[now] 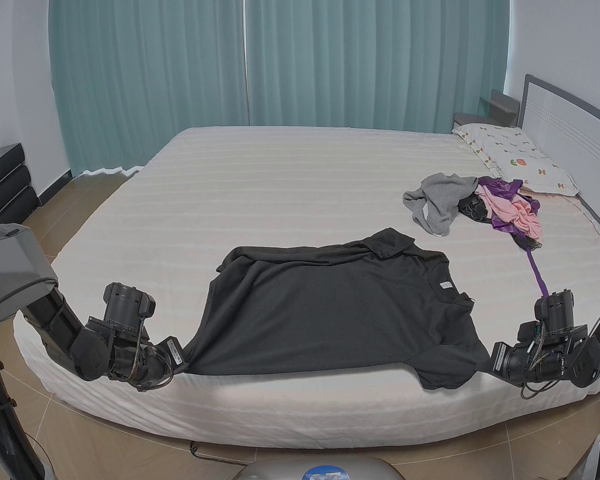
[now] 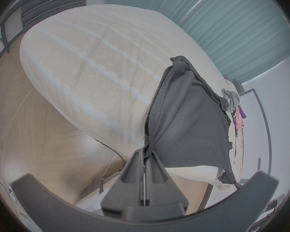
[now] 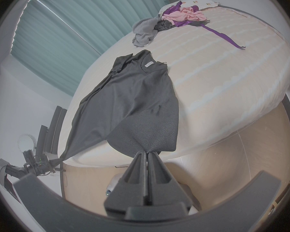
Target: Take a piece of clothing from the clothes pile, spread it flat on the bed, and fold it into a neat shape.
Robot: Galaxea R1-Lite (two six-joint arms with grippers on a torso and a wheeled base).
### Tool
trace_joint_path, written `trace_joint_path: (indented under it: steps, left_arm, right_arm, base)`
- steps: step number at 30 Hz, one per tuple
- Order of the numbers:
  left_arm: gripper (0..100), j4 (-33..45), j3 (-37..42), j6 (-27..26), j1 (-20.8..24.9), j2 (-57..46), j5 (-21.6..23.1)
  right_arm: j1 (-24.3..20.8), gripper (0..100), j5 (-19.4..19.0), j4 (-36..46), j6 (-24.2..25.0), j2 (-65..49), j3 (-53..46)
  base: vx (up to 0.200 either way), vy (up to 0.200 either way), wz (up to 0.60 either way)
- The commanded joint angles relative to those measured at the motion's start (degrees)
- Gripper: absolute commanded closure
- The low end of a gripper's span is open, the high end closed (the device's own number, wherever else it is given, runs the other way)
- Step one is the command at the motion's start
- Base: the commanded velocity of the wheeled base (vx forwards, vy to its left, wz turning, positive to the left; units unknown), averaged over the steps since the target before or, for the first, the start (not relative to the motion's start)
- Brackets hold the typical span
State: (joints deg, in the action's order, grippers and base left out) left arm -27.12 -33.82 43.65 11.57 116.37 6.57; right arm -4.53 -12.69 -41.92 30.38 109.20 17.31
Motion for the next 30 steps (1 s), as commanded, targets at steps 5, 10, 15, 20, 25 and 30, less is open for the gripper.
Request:
trace_joint_path:
  steps: [5,10,15,20,25,30]
  left_arm:
    - [100,0.5,0.0,-0.3,0.5,0.3,0.0]
    - [100,0.5,0.1,-0.3,0.6,0.3,0.0]
    - [100,0.5,0.0,-0.3,0.6,0.5,0.0]
    - [100,0.6,0.1,-0.3,0.6,0.6,0.0]
    - [100,0.6,0.1,-0.9,0.6,0.7,0.0]
    - [100,0.6,0.0,-1.1,0.6,1.1,0.0]
  right_arm:
    - [0.8,0,0.0,-0.5,-3.8,6.7,-0.2]
    - [1.2,0,-0.1,-1.3,-3.8,8.8,2.0]
    - [3.8,0,-0.2,-1.2,-3.8,9.7,6.0]
    - [6.0,0,-0.6,-1.3,-3.9,14.2,9.0]
    - [6.2,0,-2.0,-2.4,-3.7,18.6,10.8]
    - [6.2,0,-2.7,-7.4,-3.0,20.7,11.7]
  base:
    - [0.000,0.000,0.00]
    - [0.000,0.000,0.00]
    - [0.000,0.000,0.00]
    - [0.000,0.000,0.00]
    - [0.000,0.000,0.00]
    - [0.000,0.000,0.00]
